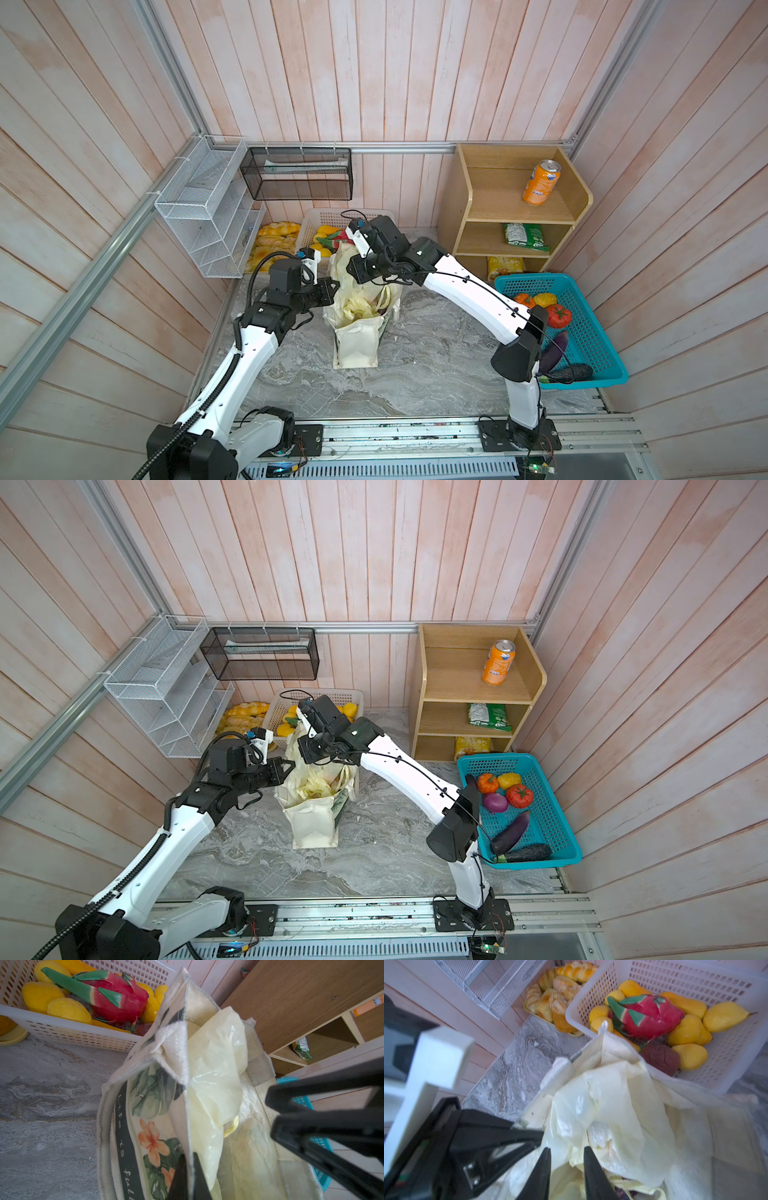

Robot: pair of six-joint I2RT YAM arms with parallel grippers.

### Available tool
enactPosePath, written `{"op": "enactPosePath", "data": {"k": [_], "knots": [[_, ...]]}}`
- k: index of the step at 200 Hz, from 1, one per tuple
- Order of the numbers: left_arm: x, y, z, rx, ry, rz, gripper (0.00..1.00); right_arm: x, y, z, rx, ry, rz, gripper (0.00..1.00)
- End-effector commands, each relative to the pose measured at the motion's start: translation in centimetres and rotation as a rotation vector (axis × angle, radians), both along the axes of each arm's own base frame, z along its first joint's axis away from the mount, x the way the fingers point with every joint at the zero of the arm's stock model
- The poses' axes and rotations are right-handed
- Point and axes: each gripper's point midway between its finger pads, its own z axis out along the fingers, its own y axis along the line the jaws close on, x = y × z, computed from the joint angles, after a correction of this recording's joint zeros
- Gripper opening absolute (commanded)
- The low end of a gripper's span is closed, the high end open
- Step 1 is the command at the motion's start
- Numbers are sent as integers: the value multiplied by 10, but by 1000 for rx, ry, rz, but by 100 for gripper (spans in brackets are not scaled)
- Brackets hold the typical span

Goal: Place the mixed food into the grocery bags and tie them

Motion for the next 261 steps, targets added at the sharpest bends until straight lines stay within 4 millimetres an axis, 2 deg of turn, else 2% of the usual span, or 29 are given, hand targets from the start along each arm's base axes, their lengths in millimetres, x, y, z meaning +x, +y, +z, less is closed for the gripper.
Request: {"op": "enactPosePath", "data": {"k": [1, 21, 39, 50, 62, 75, 87, 93, 110, 127, 129, 133, 135, 139, 145, 149, 160, 184, 202, 213, 232, 261], "knots": [[1, -8, 9, -34, -44, -31, 0, 24, 7, -48, -57, 46, -54, 29], [0, -8, 10, -34, -47, -31, 0, 29, 10, -88, -98, 110, -46, 29], [0, -8, 9, -33, -44, -32, 0, 25, 11, -121, -140, 163, -30, 28], [1, -8, 9, -32, -46, -32, 0, 21, 10, -134, -158, 189, -17, 28], [1, -8, 9, -29, -47, -35, 0, 15, 6, -134, -163, 198, -4, 30], [2, -8, 12, -27, -61, -37, 0, 11, 4, -117, -136, 185, 14, 35], [3, -6, 18, -26, -82, -31, 0, 6, 2, -91, -95, 157, 27, 43], [4, -6, 22, -25, -95, -28, 7, 3, 0, -76, -72, 144, 33, 48], [5, -4, 36, -25, -135, -20, 41, -6, -5, -34, -5, 110, 54, 61], [6, -3, 54, -22, -178, -16, 66, -16, -14, 3, 48, 75, 68, 73], [6, -3, 56, -21, -183, -15, 72, -17, -16, 8, 54, 70, 68, 76], [6, -2, 61, -20, -194, -14, 94, -19, -19, 16, 62, 60, 64, 78], [6, -2, 63, -18, -199, -12, 99, -20, -20, 18, 64, 56, 63, 79], [6, -1, 67, -15, -207, -10, 100, -22, -24, 26, 72, 46, 62, 85], [6, 0, 74, -11, -224, -5, 100, -26, -30, 37, 83, 28, 61, 89], [5, 2, 79, -9, -236, 1, 100, -28, -35, 44, 91, 13, 54, 97], [3, 7, 94, -3, -277, 24, 100, -34, -49, 63, 118, -24, 37, 98], [-5, 30, 122, 32, -368, 141, 100, -51, -90, 94, 189, -129, -16, 98], [-12, 62, 129, 83, -411, 311, 100, -63, -132, 108, 267, -246, -78, 98], [-18, 82, 127, 126, -431, 405, 100, -65, -169, 104, 286, -305, -169, 98], [-31, 110, 116, 210, -484, 524, 100, -59, -241, 80, 285, -385, -357, 98], [-39, 133, 78, 355, -522, 599, 100, -45, -356, 42, 224, -547, -731, 98]]}}
